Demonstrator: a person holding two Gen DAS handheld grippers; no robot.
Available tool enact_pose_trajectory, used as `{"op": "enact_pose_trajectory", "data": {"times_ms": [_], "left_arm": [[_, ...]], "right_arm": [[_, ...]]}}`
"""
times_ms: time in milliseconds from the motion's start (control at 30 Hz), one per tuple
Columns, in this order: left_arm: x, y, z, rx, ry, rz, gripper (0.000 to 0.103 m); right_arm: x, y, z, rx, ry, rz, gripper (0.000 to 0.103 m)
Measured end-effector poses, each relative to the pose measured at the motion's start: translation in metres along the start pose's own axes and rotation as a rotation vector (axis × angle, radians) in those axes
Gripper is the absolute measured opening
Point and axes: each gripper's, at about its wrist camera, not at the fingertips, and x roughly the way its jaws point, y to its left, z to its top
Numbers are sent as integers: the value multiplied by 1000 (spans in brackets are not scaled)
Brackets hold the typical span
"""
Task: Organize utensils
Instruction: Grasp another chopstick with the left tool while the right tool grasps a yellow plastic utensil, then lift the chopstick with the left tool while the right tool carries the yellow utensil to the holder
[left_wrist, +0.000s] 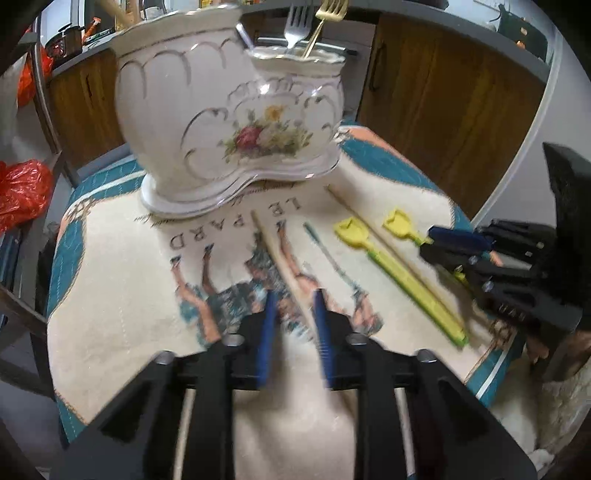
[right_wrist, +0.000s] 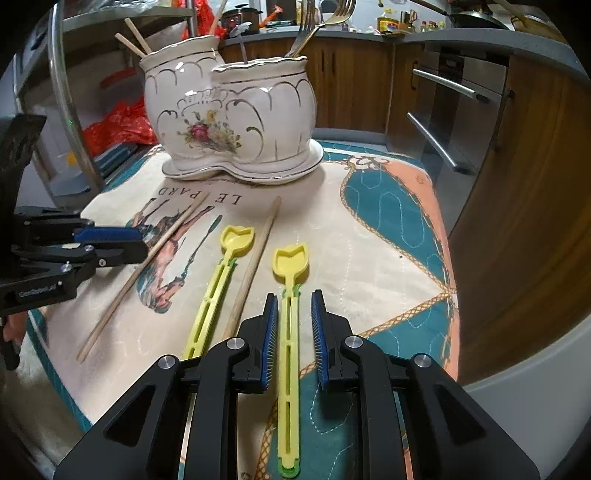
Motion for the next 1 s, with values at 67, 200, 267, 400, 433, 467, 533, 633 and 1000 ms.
{"op": "enact_pose_trajectory", "data": {"times_ms": [67,200,267,400,433,467,533,633,1000], "left_arm": [[5,-6,5,19,2,17,34],[20,-5,10,15,31,39,32],[24,-5,12,29,25,68,17],[26,2,15,38,16,62,6],[24,4,15,40,15,54,6],[23,6,14,42,12,45,6],[18,9,11,60,-10,34,6],[4,12,4,89,-70,21,6],[-89,43,-12,134,-495,-70,6]], "right_arm": [[2,0,2,-4,2,-9,20],[7,1,7,-13,14,-18,20],[9,0,9,-15,17,-11,18],[9,-6,10,27,12,34,11],[9,-6,9,33,9,37,11],[8,-7,9,38,1,40,11],[4,-8,8,45,-20,43,11],[-9,-9,8,57,-78,45,11],[-63,0,23,80,-434,85,10]]}}
